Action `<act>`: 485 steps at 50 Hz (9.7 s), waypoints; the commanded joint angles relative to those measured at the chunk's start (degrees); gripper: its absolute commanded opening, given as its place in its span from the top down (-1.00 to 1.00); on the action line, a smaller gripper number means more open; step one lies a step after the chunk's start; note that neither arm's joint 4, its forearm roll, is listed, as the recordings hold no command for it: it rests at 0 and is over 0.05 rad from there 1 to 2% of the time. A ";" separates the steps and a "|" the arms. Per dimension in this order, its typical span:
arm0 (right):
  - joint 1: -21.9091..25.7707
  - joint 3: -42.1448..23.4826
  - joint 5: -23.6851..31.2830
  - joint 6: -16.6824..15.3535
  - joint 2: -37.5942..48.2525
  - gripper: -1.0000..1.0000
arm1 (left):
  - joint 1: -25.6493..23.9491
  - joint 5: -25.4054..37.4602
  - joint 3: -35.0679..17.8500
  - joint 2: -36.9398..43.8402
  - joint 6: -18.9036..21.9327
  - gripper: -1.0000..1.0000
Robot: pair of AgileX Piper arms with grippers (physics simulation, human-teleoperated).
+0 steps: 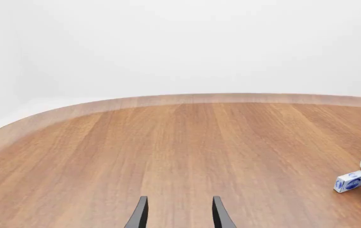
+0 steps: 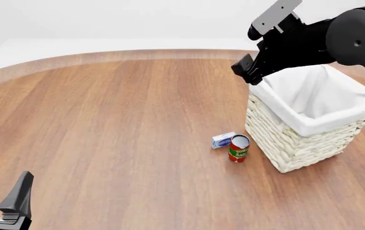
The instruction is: Pick up the alphabet soup and the cream cheese box, and put them in the basket.
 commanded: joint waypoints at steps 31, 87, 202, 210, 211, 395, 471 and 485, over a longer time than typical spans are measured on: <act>3.85 -0.28 0.06 -14.74 10.92 -1.00 | -0.01 0.00 0.00 0.00 0.01 -1.00; 4.10 5.88 -5.15 -30.14 17.67 -1.00 | 0.00 0.00 0.00 -0.01 0.03 -1.00; 2.97 -0.97 -1.89 -41.71 33.27 -1.00 | -0.01 0.00 0.00 0.00 0.00 -1.00; 2.79 -0.59 -2.49 -42.29 33.61 -1.00 | 0.01 0.00 0.00 0.00 0.01 -1.00; 2.80 -0.34 -2.64 -42.45 33.72 -1.00 | 0.00 0.00 0.00 -0.01 -0.01 -1.00; 0.16 -10.10 -14.34 -45.77 43.82 1.00 | 0.02 0.00 0.00 0.02 -0.06 -1.00; 6.57 -15.85 -3.76 -10.41 24.00 1.00 | -0.01 -0.06 -0.01 0.09 0.00 -1.00; 5.92 -15.36 -3.64 -4.04 20.10 1.00 | -0.01 0.04 -0.02 -0.02 0.00 -1.00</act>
